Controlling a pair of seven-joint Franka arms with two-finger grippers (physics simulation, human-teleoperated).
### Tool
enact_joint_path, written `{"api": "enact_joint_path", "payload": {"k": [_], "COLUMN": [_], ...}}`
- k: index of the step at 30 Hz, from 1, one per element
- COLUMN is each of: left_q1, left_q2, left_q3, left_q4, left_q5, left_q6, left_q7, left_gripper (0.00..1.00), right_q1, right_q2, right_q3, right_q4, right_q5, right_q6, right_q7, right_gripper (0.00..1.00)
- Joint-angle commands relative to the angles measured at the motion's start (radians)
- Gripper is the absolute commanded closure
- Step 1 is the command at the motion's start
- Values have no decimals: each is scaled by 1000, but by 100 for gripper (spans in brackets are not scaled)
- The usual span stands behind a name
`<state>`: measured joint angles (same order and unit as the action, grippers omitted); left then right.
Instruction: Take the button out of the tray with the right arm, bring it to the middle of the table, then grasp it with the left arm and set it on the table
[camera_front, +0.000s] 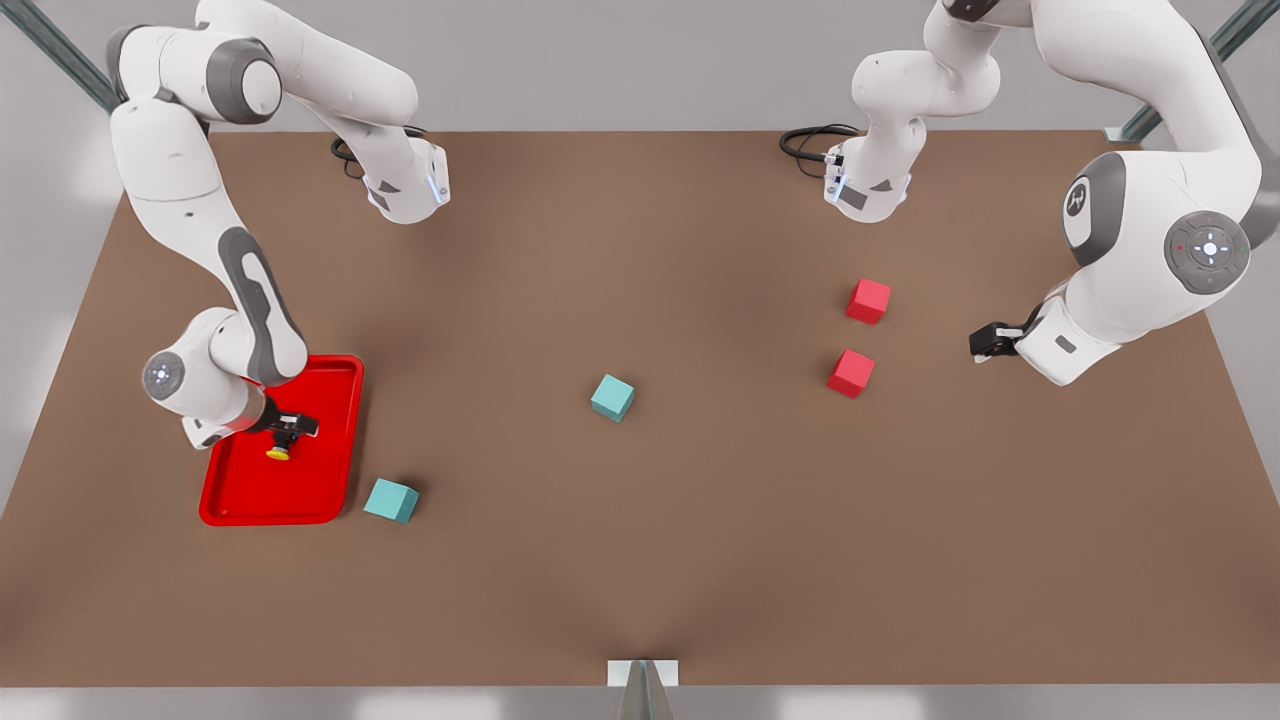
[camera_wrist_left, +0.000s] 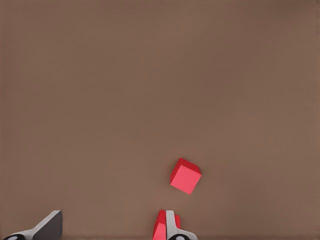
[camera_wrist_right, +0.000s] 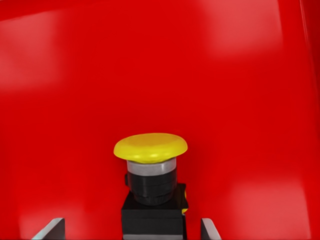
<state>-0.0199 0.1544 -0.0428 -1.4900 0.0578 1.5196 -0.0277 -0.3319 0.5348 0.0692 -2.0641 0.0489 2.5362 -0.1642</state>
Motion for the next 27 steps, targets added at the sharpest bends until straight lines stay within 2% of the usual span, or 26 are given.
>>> {"api": "enact_joint_path", "payload": {"k": [1, 12, 14, 17, 19, 27], "left_q1": [0, 0, 1, 1, 1, 1], "left_q2": [-1, -1, -1, -1, -1, -1], "left_q3": [0, 0, 0, 0, 0, 1], "left_q4": [0, 0, 0, 0, 0, 0], "left_q5": [0, 0, 0, 0, 0, 0], "left_q6": [1, -1, 1, 1, 2, 10], "left_q7": [0, 0, 0, 0, 0, 0], "left_gripper": [0, 0, 0, 0, 0, 0], "right_q1": [-1, -10, -10, -10, -10, -4], "right_q2": [8, 4, 4, 4, 2, -4], "right_q3": [0, 0, 0, 0, 0, 0], "right_q4": [1, 1, 1, 2, 4, 10], "right_q5": [3, 0, 0, -1, -1, -40], "right_q6": [30, 30, 30, 30, 30, 30], "right_q7": [2, -8, -6, -8, -8, 12], "right_gripper": [0, 0, 13, 13, 22, 21]}}
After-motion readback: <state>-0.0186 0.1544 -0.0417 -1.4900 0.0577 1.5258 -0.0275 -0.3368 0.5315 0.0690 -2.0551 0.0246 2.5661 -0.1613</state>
